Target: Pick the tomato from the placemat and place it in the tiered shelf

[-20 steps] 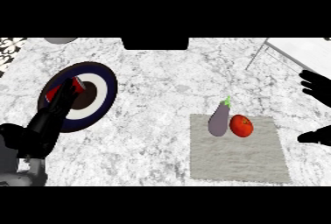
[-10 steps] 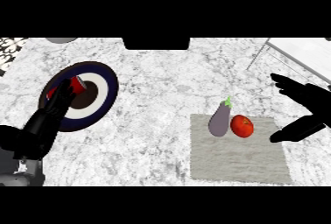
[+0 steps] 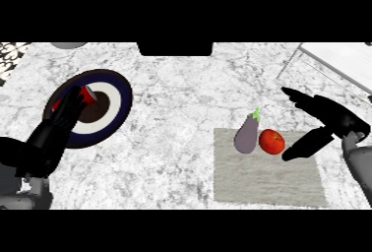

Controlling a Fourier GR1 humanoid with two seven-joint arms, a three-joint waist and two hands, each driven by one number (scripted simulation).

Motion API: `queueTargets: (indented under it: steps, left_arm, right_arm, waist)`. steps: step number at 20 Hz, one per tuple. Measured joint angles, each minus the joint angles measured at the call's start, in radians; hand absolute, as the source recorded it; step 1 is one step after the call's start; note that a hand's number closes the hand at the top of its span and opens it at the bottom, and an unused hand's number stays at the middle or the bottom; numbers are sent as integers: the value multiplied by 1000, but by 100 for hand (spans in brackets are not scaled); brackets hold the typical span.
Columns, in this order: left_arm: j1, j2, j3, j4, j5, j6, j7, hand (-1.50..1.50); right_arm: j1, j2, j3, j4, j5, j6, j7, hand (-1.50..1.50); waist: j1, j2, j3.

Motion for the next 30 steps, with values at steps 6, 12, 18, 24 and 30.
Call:
queueTargets:
  steps: [6,12,18,24,30]
  left_arm:
    - [29,-12,14,-32,-15,-15,6,0]
    - [3,-40,24,-3,-42,-23,-2,0]
    - [19,-34,50,-31,-34,-53,17,0]
    - [6,-54,61,-31,-50,-63,28,0]
    - [5,-84,69,-22,-76,-72,21,0]
  right_arm:
    - [-38,39,15,33,3,90,80,-150]
    - [-50,71,26,54,51,150,133,-150]
    - [-62,65,47,113,165,179,117,-150]
    - [-55,69,21,155,208,238,115,-150]
    - [-33,112,-6,141,238,272,129,-150]
  waist:
    - [0,0,0]
    - [-1,0,0]
    - [0,0,0]
    - [-1,0,0]
    - [-3,0,0]
